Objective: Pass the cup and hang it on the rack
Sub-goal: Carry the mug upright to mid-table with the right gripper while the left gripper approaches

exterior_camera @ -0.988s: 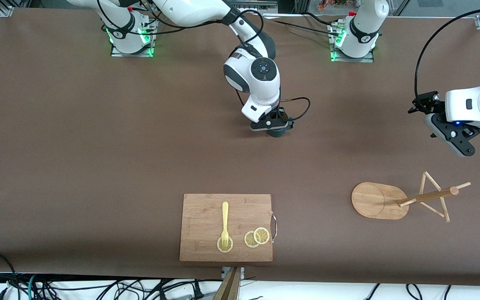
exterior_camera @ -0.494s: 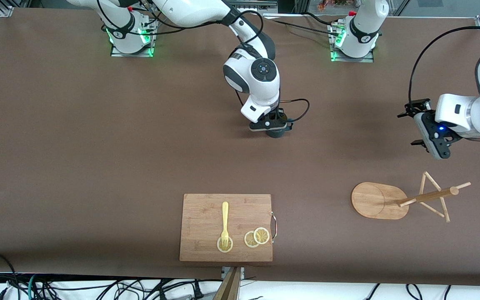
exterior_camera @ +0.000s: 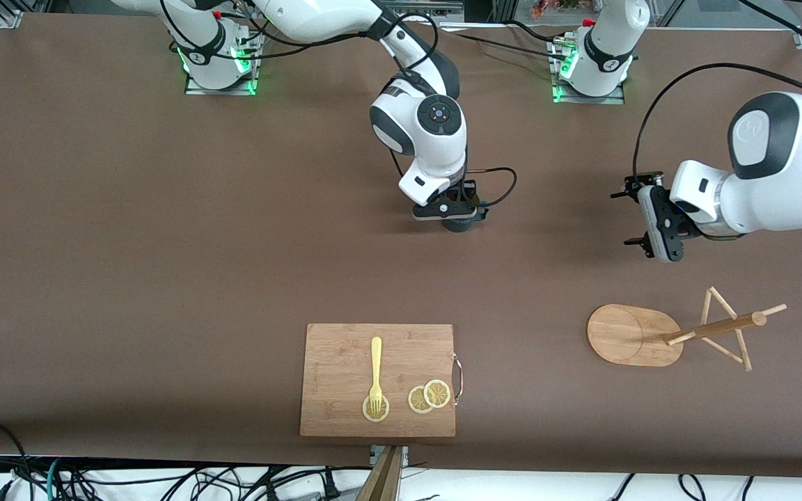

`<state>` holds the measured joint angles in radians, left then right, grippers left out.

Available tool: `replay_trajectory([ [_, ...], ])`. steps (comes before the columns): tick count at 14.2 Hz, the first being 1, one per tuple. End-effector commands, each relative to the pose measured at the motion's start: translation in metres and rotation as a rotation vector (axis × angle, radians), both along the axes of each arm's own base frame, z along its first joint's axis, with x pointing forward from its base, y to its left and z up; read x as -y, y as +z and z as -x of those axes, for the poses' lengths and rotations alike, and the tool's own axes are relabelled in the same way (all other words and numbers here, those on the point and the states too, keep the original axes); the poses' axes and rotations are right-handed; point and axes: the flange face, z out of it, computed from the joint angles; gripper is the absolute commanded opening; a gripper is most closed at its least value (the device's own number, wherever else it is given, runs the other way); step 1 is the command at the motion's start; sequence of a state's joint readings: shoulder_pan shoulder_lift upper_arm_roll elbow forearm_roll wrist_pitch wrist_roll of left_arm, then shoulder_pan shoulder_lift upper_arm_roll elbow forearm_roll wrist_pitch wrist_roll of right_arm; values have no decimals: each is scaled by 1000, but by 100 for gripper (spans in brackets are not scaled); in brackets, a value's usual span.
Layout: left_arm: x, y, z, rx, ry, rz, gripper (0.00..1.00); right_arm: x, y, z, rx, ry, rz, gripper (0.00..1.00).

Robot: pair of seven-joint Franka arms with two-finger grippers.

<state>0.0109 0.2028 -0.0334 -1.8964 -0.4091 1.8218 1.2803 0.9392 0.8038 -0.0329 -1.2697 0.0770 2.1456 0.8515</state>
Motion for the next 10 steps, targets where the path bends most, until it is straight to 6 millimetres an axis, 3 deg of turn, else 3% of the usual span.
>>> replay_trajectory([
  [1, 24, -10, 25, 77, -84, 63, 100, 28, 54, -22, -9, -43, 10, 78],
  [2, 32, -24, 31, 87, -77, 84, 100, 44, 72, -37, -10, -60, 5, 83],
  [3, 40, -40, 39, 89, -55, 123, 100, 62, 89, -52, -11, -75, -1, 100],
  [6, 70, -77, 62, 151, -56, 185, 100, 115, 132, -81, -23, -7, 23, 100],
  [10, 96, -115, 89, 248, -40, 229, 100, 229, 181, -144, -48, -128, 3, 100],
])
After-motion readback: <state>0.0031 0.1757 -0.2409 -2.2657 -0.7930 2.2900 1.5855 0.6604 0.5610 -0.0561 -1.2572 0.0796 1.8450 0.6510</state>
